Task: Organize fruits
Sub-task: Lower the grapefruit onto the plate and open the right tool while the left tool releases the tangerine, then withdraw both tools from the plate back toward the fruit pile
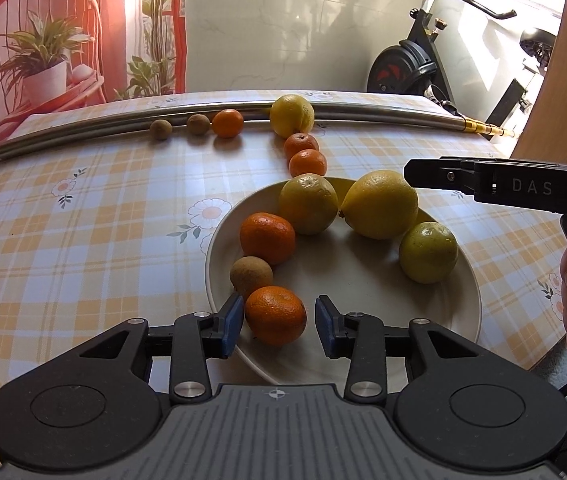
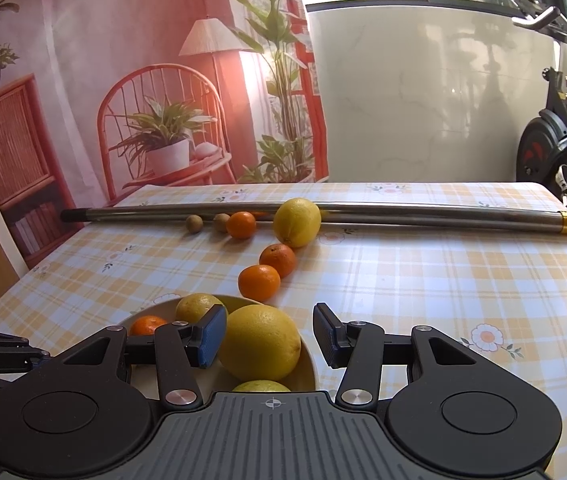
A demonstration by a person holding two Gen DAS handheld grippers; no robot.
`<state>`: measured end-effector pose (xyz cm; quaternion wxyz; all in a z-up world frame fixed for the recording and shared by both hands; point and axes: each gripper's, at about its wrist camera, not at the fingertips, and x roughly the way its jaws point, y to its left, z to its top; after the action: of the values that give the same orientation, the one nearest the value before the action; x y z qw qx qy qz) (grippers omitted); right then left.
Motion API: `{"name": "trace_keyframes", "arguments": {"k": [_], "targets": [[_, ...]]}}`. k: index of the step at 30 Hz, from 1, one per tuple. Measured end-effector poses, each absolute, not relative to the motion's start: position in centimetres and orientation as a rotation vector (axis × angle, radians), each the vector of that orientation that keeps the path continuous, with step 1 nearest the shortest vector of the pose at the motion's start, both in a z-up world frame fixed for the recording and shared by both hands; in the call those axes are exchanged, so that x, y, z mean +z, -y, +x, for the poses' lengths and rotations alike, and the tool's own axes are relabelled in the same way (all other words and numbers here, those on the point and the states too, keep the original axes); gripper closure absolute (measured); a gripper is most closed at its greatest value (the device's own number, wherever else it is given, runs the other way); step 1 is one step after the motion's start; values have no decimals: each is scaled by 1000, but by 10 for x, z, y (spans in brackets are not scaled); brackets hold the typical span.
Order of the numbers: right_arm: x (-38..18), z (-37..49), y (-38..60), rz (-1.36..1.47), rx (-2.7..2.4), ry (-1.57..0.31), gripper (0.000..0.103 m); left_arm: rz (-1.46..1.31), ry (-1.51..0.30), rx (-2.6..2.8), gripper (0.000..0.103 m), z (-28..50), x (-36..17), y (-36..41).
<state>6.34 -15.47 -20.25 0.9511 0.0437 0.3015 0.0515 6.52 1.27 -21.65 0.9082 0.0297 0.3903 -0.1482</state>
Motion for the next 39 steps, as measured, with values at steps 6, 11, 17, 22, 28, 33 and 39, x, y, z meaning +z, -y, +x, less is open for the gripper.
{"name": "trace_keyframes", "arguments": {"k": [6,11,17,22,28,33,39], "targets": [[-202,63,156,96,100,-611,58,9,-785,-303,59,65,-213,-18],[-201,62,157,99,96,-609,58,-22,-765,-306,59,68,-207,-20],[-200,61,159,109,93,-605,58,-72,-734,-284,59,76,-196,-30],[-200,61,162,124,86,-605,58,-101,-696,-247,59,82,-183,-43],[-198,62,165,133,75,-596,58,-116,-647,-206,59,94,-167,-56],[-196,64,172,149,58,-589,58,-116,-606,-193,59,104,-152,-63],[-188,71,183,150,36,-563,58,-134,-557,-195,59,115,-134,-68]]}}
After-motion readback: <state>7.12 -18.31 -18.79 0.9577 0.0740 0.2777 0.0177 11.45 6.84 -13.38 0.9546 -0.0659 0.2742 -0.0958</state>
